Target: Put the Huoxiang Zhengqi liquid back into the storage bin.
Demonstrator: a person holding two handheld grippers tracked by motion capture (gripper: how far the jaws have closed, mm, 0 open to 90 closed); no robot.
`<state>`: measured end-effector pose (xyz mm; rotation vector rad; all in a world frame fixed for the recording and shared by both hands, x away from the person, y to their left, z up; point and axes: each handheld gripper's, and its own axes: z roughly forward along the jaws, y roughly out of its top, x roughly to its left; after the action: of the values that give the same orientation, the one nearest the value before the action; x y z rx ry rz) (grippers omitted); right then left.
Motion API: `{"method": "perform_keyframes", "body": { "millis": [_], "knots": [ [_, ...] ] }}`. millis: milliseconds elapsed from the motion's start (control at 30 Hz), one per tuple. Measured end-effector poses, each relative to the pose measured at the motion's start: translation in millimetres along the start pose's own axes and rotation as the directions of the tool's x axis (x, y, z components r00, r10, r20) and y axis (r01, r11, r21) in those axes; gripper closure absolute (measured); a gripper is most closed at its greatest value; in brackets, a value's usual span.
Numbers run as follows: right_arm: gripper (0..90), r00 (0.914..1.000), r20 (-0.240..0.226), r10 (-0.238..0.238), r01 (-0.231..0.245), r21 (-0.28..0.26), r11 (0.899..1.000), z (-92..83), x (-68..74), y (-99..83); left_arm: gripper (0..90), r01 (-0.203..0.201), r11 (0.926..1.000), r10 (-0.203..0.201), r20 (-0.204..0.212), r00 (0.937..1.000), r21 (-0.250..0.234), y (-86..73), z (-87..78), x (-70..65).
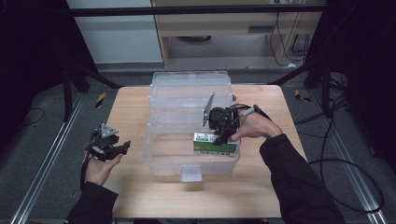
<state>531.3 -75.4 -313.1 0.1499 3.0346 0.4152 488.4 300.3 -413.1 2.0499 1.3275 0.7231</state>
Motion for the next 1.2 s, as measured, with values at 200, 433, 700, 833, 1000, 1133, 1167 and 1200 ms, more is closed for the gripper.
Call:
{"method": "perform_keyframes", "body": {
  "millis": [200,433,700,833,1000,1133,1167,1200],
  "knots": [
    [64.2,0.9995,-0.011,-0.029,0.029,0.011,1.000,5.0,1.9,0.4,48.2,0.002,1.0000,-0.002,-0.002,1.0000,0.000,-0.2,-0.4,0.9],
    [64.2,0.9979,-0.025,-0.060,0.060,0.021,0.998,9.1,4.4,1.0,48.2,0.001,1.0000,-0.001,-0.003,1.0000,-0.004,0.0,-1.4,0.8],
    [64.2,0.9956,-0.037,-0.086,0.087,0.027,0.996,15.8,5.3,-1.9,48.2,-0.003,1.0000,0.003,-0.003,1.0000,0.002,0.0,-0.3,-0.1],
    [64.1,0.9949,-0.040,-0.093,0.094,0.036,0.995,20.4,6.6,-2.3,48.2,-0.004,1.0000,0.004,-0.004,1.0000,0.000,0.1,-0.7,-0.4],
    [64.1,0.9953,-0.037,-0.089,0.091,0.045,0.995,23.8,7.0,-1.8,48.2,-0.003,1.0000,0.003,-0.003,1.0000,0.000,0.0,-0.7,-0.2],
    [64.0,0.9954,-0.043,-0.086,0.088,0.046,0.995,28.1,6.6,-4.0,48.2,-0.005,1.0000,0.005,-0.003,1.0000,0.001,0.0,-0.6,-0.4],
    [64.0,0.9954,-0.043,-0.086,0.088,0.046,0.995,28.1,6.6,-4.0,48.2,-0.005,1.0000,0.005,-0.003,1.0000,0.001,0.0,-0.6,-0.4],
    [64.0,0.9958,-0.041,-0.082,0.084,0.044,0.995,29.4,6.7,-4.8,48.2,-0.005,1.0000,0.005,-0.003,1.0000,0.001,0.0,-0.6,-0.5]
  ]
}}
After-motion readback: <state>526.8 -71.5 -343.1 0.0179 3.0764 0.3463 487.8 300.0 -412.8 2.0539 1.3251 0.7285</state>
